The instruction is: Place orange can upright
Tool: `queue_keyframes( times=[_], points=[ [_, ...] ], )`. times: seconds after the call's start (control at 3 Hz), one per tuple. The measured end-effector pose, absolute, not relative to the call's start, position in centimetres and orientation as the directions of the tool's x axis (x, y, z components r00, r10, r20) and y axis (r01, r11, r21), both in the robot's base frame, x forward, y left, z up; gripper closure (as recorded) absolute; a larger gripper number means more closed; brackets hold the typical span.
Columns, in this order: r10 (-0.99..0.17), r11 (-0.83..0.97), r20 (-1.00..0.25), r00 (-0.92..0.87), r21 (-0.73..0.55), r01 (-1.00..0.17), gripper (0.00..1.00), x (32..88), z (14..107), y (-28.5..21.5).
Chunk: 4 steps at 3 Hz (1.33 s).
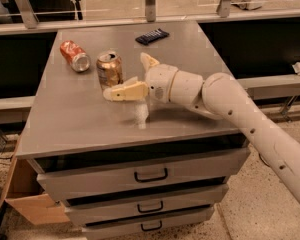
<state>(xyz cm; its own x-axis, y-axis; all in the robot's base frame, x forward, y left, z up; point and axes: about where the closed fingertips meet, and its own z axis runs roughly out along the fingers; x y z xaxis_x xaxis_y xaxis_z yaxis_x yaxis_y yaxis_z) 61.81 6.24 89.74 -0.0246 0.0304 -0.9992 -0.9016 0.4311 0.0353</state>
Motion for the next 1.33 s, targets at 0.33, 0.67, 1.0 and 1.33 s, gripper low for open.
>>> queue_keyframes(
  times=[0.33, 0.67, 1.0, 1.33],
  points=[
    [0.019, 0.458, -0.999, -0.029, 0.035, -0.888, 0.0, 60.0, 89.8, 2.7],
    [-0.027, 0.503, -0.999, -0.028, 0.011, -0.864, 0.0, 58.4, 91.7, -3.0],
    [-0.076, 0.526, -0.997, -0.031, -0.014, -0.851, 0.0, 56.7, 93.9, -8.2],
    [-0.125, 0.576, -0.992, -0.015, -0.06, -0.815, 0.0, 55.2, 96.7, -12.8]
  ],
)
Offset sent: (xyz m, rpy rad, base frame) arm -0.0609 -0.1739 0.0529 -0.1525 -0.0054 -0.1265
